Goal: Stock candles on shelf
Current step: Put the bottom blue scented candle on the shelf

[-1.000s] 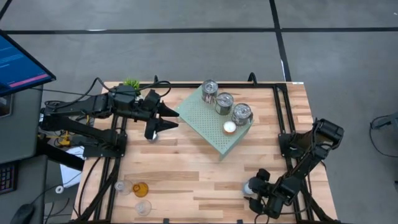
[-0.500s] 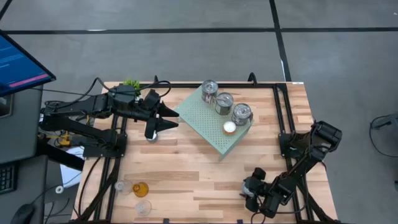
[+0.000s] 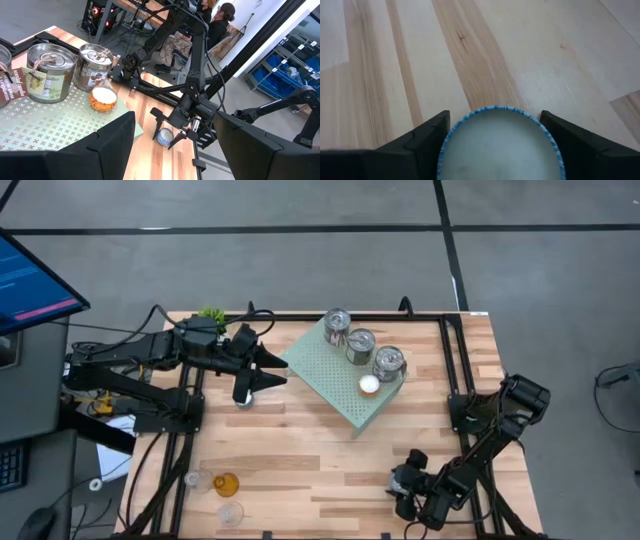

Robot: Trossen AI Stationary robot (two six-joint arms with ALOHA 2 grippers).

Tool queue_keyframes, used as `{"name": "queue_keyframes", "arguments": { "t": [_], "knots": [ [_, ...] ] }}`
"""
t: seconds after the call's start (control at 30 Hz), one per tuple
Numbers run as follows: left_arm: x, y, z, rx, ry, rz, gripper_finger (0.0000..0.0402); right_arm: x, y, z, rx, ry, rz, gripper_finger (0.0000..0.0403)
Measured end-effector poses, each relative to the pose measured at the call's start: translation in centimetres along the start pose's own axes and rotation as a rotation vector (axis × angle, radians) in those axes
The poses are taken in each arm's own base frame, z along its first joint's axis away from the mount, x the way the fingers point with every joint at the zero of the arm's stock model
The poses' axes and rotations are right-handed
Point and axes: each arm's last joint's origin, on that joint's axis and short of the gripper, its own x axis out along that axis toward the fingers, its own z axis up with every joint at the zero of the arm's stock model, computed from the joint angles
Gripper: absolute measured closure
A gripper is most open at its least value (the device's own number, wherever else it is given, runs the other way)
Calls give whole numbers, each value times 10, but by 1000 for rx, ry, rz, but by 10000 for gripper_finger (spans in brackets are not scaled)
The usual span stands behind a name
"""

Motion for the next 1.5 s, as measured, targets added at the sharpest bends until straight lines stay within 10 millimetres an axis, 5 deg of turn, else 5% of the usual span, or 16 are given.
{"name": "queue_keyframes", "arguments": {
  "t": [0.27, 0.6, 0.9, 1.2, 1.5],
  "knots": [
    [0, 0, 0, 0, 0, 0, 128, -14, -9, 31, 58, 45, 37, 127],
    [-2, -1, 0, 1, 3, -20, 128, -64, -30, 128, 68, -137, 206, 127],
    [-13, -4, 3, 5, -25, -33, 128, -95, -61, 231, -53, -373, 158, 127],
    [-24, -6, 6, 8, -58, -45, 128, -69, -94, 321, 15, -451, -56, 127],
    [-28, -7, 6, 6, -66, -49, 128, -22, -84, 375, 206, -388, -180, 127]
  ]
}}
